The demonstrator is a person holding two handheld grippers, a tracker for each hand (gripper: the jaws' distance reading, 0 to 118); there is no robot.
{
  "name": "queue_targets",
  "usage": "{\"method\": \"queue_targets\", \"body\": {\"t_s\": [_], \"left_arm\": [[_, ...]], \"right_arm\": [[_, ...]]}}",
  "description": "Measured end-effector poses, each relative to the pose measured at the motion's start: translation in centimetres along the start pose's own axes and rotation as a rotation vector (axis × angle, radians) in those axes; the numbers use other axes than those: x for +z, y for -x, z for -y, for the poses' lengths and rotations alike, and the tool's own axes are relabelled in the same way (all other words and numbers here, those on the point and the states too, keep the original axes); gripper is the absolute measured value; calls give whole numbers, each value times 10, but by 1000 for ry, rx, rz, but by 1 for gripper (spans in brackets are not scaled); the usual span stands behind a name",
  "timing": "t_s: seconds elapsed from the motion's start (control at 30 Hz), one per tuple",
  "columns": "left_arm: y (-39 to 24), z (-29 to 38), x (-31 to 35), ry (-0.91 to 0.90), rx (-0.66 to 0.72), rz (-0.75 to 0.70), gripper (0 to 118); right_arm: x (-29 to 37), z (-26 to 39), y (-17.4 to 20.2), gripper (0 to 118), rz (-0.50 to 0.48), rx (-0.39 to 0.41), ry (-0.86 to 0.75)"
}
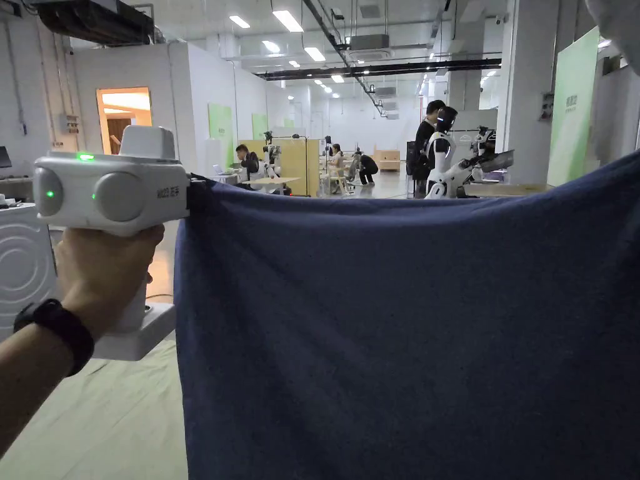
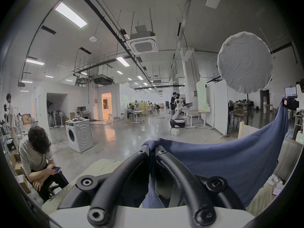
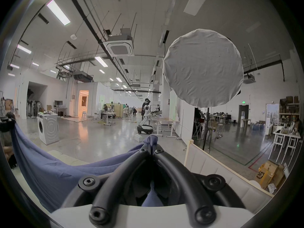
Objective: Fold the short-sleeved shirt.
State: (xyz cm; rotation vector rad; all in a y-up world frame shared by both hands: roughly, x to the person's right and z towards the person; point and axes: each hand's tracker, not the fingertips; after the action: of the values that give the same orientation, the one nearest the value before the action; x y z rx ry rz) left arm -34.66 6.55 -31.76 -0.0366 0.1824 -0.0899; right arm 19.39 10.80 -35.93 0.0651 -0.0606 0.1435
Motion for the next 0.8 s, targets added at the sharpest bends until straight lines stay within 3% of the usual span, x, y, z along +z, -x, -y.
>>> {"method": "queue_targets", "body": {"t_s": [0.17,0.3,0.47,0.6,0.67,0.73,0.8], "left_arm": [[-5,6,-44,16,-25,-10,6],[-11,14,-74,34,-20,-3,6],[-20,30,-111,70,-49,-17,6],[-22,40,-130,79,40,-16,6],[-25,42,-137,75,-21,-14,6],[-31,48,-140,74,-95,-4,6],[-33,57,-144,91,-79,4,6]], "right_arm": [[-37,8,15,1,8,6,28],[-63,18,27,1,31,60,25],[-76,30,43,2,36,56,32],[-93,28,47,2,40,56,40],[-100,26,48,1,37,116,23],[-112,30,45,2,43,127,70],[-112,38,44,1,32,111,58]]}}
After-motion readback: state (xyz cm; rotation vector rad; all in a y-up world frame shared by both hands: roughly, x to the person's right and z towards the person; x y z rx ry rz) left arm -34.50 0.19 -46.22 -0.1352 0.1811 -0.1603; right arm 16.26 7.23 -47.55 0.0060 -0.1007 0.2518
